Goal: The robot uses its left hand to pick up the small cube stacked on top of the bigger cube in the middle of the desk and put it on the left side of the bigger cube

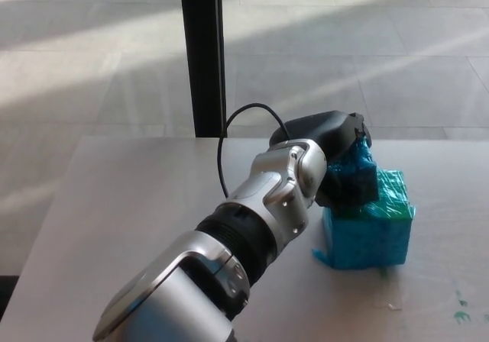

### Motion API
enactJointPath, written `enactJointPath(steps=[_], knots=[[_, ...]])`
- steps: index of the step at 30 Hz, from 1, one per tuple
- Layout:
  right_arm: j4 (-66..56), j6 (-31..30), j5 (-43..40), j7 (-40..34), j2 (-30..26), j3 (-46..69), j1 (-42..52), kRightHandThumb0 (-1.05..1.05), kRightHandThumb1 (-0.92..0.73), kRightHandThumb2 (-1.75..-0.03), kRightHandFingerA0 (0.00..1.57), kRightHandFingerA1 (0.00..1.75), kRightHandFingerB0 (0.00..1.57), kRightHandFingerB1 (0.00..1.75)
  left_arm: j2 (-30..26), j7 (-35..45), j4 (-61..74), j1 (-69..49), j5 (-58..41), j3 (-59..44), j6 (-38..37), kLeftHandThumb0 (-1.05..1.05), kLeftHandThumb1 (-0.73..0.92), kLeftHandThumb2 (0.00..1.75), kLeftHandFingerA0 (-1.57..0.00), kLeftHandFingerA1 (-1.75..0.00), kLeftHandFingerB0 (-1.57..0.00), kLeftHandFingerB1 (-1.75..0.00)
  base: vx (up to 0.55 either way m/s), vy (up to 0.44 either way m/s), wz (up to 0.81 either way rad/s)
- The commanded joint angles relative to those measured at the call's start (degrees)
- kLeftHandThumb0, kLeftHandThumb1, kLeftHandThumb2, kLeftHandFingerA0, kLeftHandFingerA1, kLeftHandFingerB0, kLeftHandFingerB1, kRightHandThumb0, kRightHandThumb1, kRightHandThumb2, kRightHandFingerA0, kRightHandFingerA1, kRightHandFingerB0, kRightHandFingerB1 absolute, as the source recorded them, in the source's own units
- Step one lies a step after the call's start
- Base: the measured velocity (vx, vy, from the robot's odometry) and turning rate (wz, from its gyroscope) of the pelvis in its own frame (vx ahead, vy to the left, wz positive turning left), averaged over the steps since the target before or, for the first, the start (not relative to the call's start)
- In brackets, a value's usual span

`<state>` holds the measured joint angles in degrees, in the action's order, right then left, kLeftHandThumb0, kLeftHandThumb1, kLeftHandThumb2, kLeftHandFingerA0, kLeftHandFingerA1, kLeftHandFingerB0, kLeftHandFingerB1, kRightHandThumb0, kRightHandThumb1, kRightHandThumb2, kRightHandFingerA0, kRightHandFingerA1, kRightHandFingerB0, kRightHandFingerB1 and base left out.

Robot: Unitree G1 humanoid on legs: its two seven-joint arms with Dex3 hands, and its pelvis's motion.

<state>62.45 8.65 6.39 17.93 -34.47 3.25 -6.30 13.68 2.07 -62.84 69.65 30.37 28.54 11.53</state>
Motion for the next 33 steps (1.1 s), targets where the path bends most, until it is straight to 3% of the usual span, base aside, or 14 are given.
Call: enactJointPath(steps=[1, 2, 5, 6, 11, 15, 17, 19, 24, 25, 27, 28, 29, 33], knots=[[-0.1, -1.2, -0.6, -0.3, -0.7, 0.7, 0.9, -0.33, -0.73, -0.61, 0.61, 0.52, 0.51, 0.38, -1.7, -2.2, 0.8, 1.6, 0.6, -0.2, -3.8, -0.25, 0.74, 0.82, -0.71, -1.03, -0.67, -0.69, 0.00, 0.000, 0.00], [-0.3, -0.2, -0.2, 0.0, -1.0, 0.3, 1.5, -0.34, -0.74, -0.63, 0.60, 0.52, 0.48, 0.38, -2.0, -2.0, 1.0, 1.8, 0.1, -0.9, -3.1, -0.23, 0.70, 0.84, -0.73, -1.38, -0.72, -0.81, 0.00, 0.000, 0.00], [0.5, -0.3, -0.5, -0.3, -0.7, 0.6, 1.3, -0.33, -0.73, -0.62, 0.61, 0.52, 0.49, 0.38, -3.4, -4.8, 1.8, 1.0, 0.9, -0.5, -5.0, -0.22, 0.67, 0.84, -0.73, -1.03, -0.70, -0.64, 0.00, 0.000, 0.00], [1.5, -0.4, -0.8, 0.1, -0.7, 0.8, 0.8, -0.32, -0.74, -0.62, 0.60, 0.52, 0.50, 0.39, -3.8, -4.7, 2.0, 1.1, 0.5, -1.1, -4.2, -0.23, 0.65, 0.88, -0.73, -1.49, -0.75, -1.07, 0.00, 0.000, 0.00], [1.8, -0.1, -0.4, 0.0, -0.8, 0.7, 0.6, -0.34, -0.74, -0.62, 0.60, 0.51, 0.49, 0.38, -5.2, -3.5, 2.7, 1.1, 0.4, -1.7, -2.3, -0.26, 0.69, 0.68, -0.74, -1.17, -0.65, -0.64, 0.00, 0.000, 0.00], [2.1, -0.1, -0.1, -0.2, -0.8, 0.4, 0.4, -0.36, -0.74, -0.63, 0.61, 0.53, 0.50, 0.38, -7.9, -2.6, 4.2, -0.3, 0.9, -1.3, -2.5, -0.31, 0.63, 0.62, -0.75, -1.31, -0.72, -0.64, 0.00, 0.000, 0.00], [1.7, 0.0, 0.2, -0.3, -1.0, 0.2, 0.7, -0.36, -0.74, -0.62, 0.61, 0.53, 0.49, 0.39, -9.4, -0.4, 4.0, -0.7, 1.1, -0.5, -3.2, -0.24, 0.67, 0.69, -0.66, -1.01, -0.72, -0.66, 0.00, 0.000, 0.00], [1.4, -0.9, -0.8, 0.3, -0.9, 1.0, 0.7, -0.35, -0.73, -0.62, 0.60, 0.53, 0.50, 0.39, -11.7, 0.9, 4.6, -2.5, 2.3, 1.3, -4.3, -0.22, 0.69, 0.86, -0.73, -1.31, -0.75, -0.91, 0.00, 0.000, 0.00], [0.1, -0.4, -0.6, 0.5, -1.0, 1.0, 1.7, -0.36, -0.74, -0.62, 0.60, 0.53, 0.50, 0.39, -16.1, 0.3, 9.5, -8.4, 2.6, 2.8, -5.9, -0.22, 0.71, 0.79, -0.80, -1.08, -0.69, -0.64, 0.00, 0.000, 0.00], [-0.4, -0.4, -0.6, 0.4, -1.0, 1.0, 1.9, -0.37, -0.73, -0.62, 0.58, 0.52, 0.49, 0.39, -17.8, -0.1, 10.6, -10.2, 3.0, 3.3, -7.4, -0.24, 0.62, 0.89, -0.88, -1.54, -0.87, -0.92, 0.00, 0.000, 0.00], [-1.8, -1.5, -1.0, 0.6, -0.9, 1.4, 2.3, -0.36, -0.73, -0.62, 0.58, 0.54, 0.49, 0.39, -19.2, 0.4, 12.0, -12.0, 2.8, 3.4, -7.7, -0.21, 0.61, 0.88, -0.84, -1.59, -0.84, -0.87, 0.00, 0.000, 0.00], [-3.2, -0.4, -1.0, 0.7, -1.0, 1.4, 3.3, -0.37, -0.74, -0.62, 0.58, 0.54, 0.50, 0.40, -20.2, 0.6, 12.8, -13.1, 3.1, 3.8, -8.0, -0.14, 0.59, 0.86, -0.92, -1.71, -0.77, -1.32, 0.00, 0.000, 0.00], [-4.1, -1.2, -1.1, 0.7, -1.0, 1.5, 3.6, -0.37, -0.74, -0.63, 0.59, 0.56, 0.49, 0.40, -21.2, 1.3, 14.0, -14.0, 3.7, 4.4, -8.0, -0.22, 0.63, 0.84, -0.78, -1.62, -0.76, -1.15, 0.00, 0.000, 0.00], [-3.8, -2.5, -0.7, 0.7, -1.0, 1.4, 3.3, -0.36, -0.72, -0.61, 0.58, 0.52, 0.49, 0.39, -23.0, 3.1, 18.9, -18.1, 3.6, 4.5, -5.4, -0.22, 0.64, 0.89, -0.83, -1.75, -0.75, -1.58, 0.00, 0.000, 0.00]])
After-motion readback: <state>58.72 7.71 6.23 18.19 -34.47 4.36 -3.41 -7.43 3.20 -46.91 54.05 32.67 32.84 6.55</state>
